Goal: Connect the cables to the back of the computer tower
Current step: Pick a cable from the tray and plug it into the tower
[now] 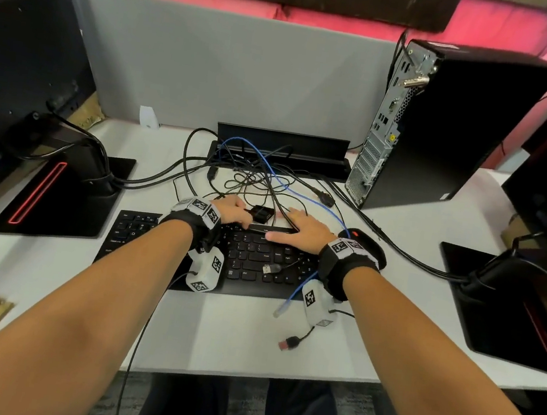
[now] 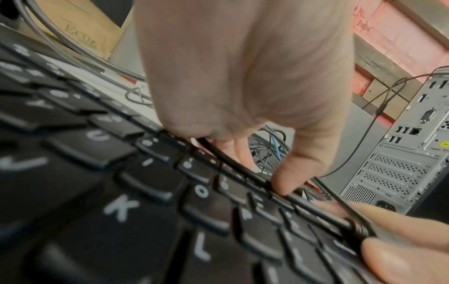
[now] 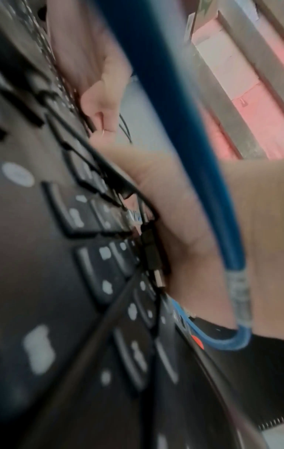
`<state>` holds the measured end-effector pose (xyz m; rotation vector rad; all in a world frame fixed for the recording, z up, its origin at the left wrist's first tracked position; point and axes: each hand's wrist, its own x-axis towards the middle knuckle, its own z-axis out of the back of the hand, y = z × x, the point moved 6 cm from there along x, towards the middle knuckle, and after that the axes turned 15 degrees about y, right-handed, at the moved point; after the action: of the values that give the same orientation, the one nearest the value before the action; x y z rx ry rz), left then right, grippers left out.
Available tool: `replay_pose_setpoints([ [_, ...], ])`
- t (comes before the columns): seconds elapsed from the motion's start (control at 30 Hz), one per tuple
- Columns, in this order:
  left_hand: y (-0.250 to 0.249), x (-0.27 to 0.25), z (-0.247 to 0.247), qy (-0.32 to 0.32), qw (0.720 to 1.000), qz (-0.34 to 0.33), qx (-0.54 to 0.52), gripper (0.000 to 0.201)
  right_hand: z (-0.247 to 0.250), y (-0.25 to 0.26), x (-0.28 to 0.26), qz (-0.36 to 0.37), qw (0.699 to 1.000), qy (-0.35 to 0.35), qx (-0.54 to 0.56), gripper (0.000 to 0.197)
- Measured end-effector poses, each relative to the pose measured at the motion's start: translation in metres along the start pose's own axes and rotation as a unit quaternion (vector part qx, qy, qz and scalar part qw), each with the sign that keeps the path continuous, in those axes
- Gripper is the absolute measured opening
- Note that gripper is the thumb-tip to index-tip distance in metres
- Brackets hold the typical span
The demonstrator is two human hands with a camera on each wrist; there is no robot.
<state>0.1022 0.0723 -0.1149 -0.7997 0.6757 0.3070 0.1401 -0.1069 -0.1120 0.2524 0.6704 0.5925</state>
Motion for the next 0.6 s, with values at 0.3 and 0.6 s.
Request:
replay_pose_setpoints([
  [0.3,0.003,-0.003,-0.008,-0.042,0.991,-0.092,0.088,0.023,0.003,-0.006,-0.014,-0.004,0.997,-0.024,0.074,0.064],
  [0.6,-0.049,-0.049,0.006,-0.258,0.922,-0.163,0.237,0.022,0.010,-0.029,-0.009,0.041,0.939,-0.119,0.320,0.044],
])
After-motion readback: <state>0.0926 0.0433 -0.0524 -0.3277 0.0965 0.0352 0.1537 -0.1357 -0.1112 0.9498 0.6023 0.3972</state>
